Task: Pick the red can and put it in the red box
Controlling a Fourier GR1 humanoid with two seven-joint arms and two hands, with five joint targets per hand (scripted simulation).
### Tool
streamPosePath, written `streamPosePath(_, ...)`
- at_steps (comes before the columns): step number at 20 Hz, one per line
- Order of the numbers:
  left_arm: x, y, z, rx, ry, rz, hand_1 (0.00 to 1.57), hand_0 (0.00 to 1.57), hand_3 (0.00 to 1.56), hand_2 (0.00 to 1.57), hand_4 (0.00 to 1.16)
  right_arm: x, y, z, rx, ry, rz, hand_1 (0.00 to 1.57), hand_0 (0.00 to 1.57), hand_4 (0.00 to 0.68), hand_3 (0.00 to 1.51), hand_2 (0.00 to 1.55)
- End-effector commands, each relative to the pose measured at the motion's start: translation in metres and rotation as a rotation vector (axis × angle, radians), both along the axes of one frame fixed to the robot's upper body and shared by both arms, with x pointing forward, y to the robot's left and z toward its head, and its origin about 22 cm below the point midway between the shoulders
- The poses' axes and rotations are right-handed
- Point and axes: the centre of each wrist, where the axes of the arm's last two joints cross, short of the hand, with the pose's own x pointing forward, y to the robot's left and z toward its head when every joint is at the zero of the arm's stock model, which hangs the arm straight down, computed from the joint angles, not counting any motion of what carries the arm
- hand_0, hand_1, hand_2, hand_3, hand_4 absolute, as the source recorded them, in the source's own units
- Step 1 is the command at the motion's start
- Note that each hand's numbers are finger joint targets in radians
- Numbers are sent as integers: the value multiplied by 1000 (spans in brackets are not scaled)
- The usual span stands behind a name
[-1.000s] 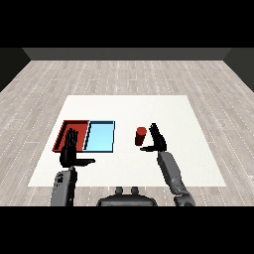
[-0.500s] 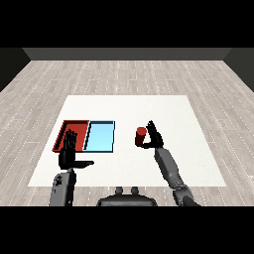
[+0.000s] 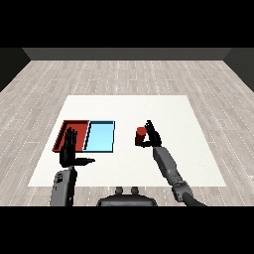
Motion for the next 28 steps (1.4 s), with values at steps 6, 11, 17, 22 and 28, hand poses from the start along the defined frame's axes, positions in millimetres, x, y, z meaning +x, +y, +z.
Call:
streamPosePath(6,3,5,6,-28,-5,-5,0,0,0,0,0,22,29,2,-27,31,14,0,0,0,0,0)
streamPosePath(11,23,12,12,-12,-1,40,0,0,0,0,0,9,33,-6,-32,36,-1,0,0,0,0,0)
streamPosePath(17,-8,2,10,5,-17,19,0,0,0,0,0,32,41,12,-20,35,23,0,0,0,0,0)
streamPosePath(22,-11,3,-9,1,-18,16,0,0,0,0,0,21,43,-3,-36,53,33,0,0,0,0,0)
streamPosePath(28,-4,10,6,-19,-15,39,0,0,0,0,0,26,44,2,-222,167,-149,1468,1468,508,1372,1448)
